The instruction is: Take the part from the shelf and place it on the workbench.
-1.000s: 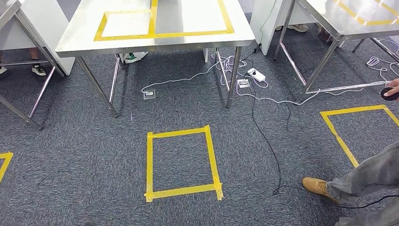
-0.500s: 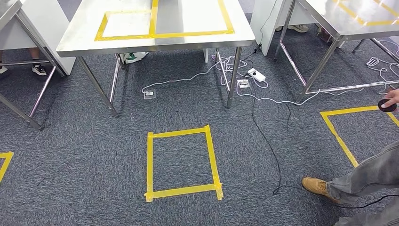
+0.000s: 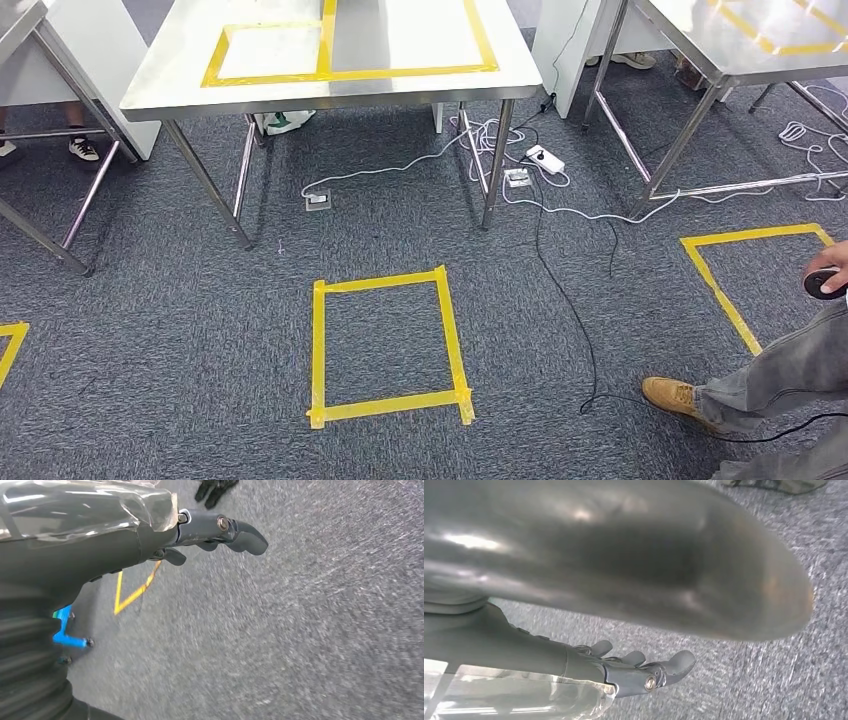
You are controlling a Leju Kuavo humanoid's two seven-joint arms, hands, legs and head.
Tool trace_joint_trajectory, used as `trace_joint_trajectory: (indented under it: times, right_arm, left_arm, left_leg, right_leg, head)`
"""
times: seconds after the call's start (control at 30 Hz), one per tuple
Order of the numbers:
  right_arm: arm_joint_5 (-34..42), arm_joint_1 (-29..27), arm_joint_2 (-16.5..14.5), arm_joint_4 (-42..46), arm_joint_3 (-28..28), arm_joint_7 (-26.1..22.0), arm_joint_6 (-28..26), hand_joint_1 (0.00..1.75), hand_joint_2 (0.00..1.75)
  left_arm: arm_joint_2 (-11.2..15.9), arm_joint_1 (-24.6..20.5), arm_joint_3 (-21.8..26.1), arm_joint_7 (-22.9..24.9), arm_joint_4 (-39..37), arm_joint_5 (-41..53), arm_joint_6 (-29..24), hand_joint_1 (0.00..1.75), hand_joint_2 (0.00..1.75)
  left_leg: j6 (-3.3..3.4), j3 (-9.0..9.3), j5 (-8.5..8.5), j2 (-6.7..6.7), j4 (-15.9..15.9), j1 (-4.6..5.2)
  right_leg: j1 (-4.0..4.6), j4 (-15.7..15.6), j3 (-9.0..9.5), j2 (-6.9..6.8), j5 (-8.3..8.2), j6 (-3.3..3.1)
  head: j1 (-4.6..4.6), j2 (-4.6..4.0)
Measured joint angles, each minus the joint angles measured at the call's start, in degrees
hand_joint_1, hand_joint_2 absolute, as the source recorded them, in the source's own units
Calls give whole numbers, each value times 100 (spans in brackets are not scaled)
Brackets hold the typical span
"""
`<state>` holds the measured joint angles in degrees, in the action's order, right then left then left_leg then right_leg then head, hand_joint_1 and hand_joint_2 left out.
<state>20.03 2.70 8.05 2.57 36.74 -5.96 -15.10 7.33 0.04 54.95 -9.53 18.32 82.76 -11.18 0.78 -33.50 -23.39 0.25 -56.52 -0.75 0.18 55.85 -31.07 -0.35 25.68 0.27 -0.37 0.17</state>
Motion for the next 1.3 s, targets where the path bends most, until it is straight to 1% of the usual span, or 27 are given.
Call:
trace_joint_trajectory:
  times: [0.07, 0.13, 0.2, 0.27, 0.33, 0.4, 0.5, 0.63, 0.9, 1.3]
  right_arm:
    - [-83, 1, -111, 142, 16, 68, 115, 0, 0]
    - [-227, 4, -262, 391, 73, 179, 133, 0, 0]
    - [-496, 19, -424, 679, 199, 260, -15, 0, 0]
    - [-869, 66, -549, 958, 408, 354, -240, 0, 0]
    - [-1094, 129, -596, 1182, 624, 471, -347, 0, 0]
    - [-1129, 169, -594, 1331, 766, 543, -352, 0, 0]
    - [-999, 170, -582, 1451, 841, 529, -406, 0, 0]
    - [-740, 126, -588, 1518, 807, 361, -527, 0, 175]
    - [-665, 70, -649, 1548, 735, 249, -479, 0, 175]
    - [-690, 70, -670, 1557, 712, 232, -462, 0, 175]
  left_arm:
    - [-103, -102, 2, -163, -140, -115, 44, 0, 175]
    - [-308, -246, -1, -406, -326, -166, 6, 0, 87]
    - [-581, -414, -40, -680, -497, -54, -135, 0, 0]
    - [-853, -598, -160, -838, -628, 209, -309, 0, 0]
    - [-1036, -776, -291, -870, -708, 395, -410, 0, 87]
    - [-1129, -906, -365, -892, -743, 390, -433, 0, 175]
    - [-1191, -990, -391, -977, -754, 141, -502, 0, 175]
    - [-1246, -998, -345, -1041, -755, -124, -671, 0, 175]
    - [-1336, -989, -333, -1092, -761, -60, -733, 0, 175]
    - [-1358, -988, -333, -1104, -763, -61, -734, 0, 175]
  left_leg:
    - [0, -1, 3, -1, 0, 0]
    - [0, -2, 8, -1, 0, 0]
    - [2, -3, 15, -2, 0, 1]
    - [5, -8, 23, -1, -1, 1]
    - [7, -15, 32, 0, -1, 1]
    - [6, -22, 38, 0, -1, 1]
    - [4, -29, 42, 1, -1, 1]
    - [3, -36, 43, 0, -1, 1]
    - [2, -56, 44, 1, -1, 0]
    - [2, -60, 44, 0, -1, 0]
  right_leg:
    - [0, 0, 1, -1, -2, 0]
    - [-1, 0, 1, -1, -7, 3]
    - [-2, 0, -1, -1, -14, 9]
    - [-2, 0, -5, 0, -25, 9]
    - [-2, 0, -12, 0, -36, 9]
    - [-2, 0, -19, 0, -42, 15]
    - [-2, 0, -27, 1, -46, 16]
    - [-1, 1, -36, 1, -47, 15]
    - [0, 4, -55, 1, -47, 15]
    - [-1, 4, -57, 1, -47, 15]
  head:
    - [1, 0]
    - [0, 0]
    - [1, 0]
    - [1, 0]
    - [1, 0]
    - [1, 0]
    - [0, 0]
    - [-1, 0]
    - [-1, 0]
    - [-1, 0]
